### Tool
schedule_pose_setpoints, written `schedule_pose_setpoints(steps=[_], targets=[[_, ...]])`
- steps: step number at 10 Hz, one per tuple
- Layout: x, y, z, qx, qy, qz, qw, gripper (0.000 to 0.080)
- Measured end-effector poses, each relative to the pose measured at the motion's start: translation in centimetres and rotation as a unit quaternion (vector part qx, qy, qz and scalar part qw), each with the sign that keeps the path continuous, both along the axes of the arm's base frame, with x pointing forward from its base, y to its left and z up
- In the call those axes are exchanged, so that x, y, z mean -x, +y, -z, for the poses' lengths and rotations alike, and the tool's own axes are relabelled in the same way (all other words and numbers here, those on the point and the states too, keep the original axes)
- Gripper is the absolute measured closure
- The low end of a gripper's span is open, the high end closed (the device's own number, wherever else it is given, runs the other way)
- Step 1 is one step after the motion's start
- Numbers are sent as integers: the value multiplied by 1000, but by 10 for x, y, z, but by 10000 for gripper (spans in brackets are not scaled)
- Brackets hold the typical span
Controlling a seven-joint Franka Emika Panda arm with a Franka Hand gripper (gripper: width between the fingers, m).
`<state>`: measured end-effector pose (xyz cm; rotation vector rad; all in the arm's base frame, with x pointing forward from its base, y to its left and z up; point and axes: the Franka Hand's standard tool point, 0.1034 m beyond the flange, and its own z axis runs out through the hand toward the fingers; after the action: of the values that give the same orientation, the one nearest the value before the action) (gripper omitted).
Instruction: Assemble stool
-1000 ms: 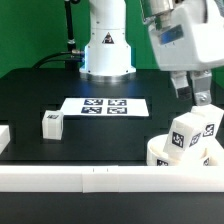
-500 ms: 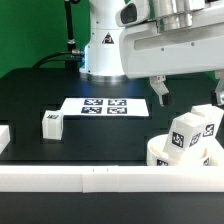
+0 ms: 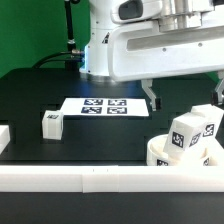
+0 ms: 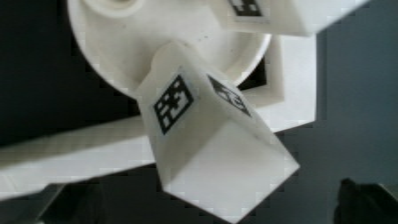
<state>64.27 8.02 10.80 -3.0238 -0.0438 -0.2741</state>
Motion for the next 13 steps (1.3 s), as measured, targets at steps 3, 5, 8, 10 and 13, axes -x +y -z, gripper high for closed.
schedule_pose_setpoints(steps=[3, 5, 8, 10, 13], targets=[[-3, -1, 7, 50, -7, -170, 984, 151], [-2, -7, 10, 76, -8, -258, 963, 151], [0, -7, 15, 72, -2, -233, 970, 163], [0, -6, 16, 71, -2, -232, 970, 470], [-3, -4, 16, 73, -4, -233, 970, 469]])
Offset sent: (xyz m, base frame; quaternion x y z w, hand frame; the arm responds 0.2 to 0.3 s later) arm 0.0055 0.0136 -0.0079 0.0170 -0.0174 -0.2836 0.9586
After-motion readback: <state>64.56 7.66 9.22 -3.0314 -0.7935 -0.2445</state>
